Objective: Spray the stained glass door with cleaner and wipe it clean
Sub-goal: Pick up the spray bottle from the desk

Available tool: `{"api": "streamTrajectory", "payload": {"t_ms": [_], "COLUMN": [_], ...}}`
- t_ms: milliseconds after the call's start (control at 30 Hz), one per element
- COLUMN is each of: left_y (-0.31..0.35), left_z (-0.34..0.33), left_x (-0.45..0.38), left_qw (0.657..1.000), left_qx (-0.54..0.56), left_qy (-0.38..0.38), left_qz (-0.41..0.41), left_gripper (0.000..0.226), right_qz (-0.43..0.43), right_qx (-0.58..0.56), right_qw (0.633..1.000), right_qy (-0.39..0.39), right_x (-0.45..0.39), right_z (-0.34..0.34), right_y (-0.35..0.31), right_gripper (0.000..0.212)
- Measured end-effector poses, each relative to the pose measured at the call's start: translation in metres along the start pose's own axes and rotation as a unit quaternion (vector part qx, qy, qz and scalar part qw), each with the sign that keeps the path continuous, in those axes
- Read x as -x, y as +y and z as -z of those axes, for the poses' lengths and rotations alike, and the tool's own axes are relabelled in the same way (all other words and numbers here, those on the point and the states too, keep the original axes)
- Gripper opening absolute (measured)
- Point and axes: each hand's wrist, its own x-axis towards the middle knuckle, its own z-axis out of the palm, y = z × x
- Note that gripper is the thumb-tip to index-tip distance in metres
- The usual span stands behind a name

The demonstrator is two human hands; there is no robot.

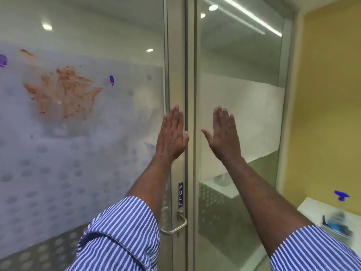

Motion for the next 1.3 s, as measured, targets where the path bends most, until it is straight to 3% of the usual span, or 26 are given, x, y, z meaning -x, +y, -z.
{"api": "streamTrajectory", "payload": {"t_ms": [500,833,1300], "left_y": [0.224,0.342,0.477], "left_z": [-0.165,-0.264,-0.467], "left_x": [-0.094,-0.097,-0.095], "left_qw": [0.988,0.966,0.913], "left_qx": [0.129,0.227,0.327], "left_qy": [-0.034,-0.097,-0.209], "left_qz": [-0.073,-0.081,-0.123], "left_gripper": [0.073,0.071,0.075], "right_qz": [-0.111,-0.167,-0.276], "right_qx": [0.143,0.182,0.221], "right_qw": [0.983,0.967,0.927], "right_qy": [-0.029,-0.068,-0.13], "right_x": [0.05,0.114,0.202], "right_z": [0.001,-0.017,-0.112], "right_y": [0.26,0.376,0.524], "right_gripper": [0.08,0.077,0.08]}}
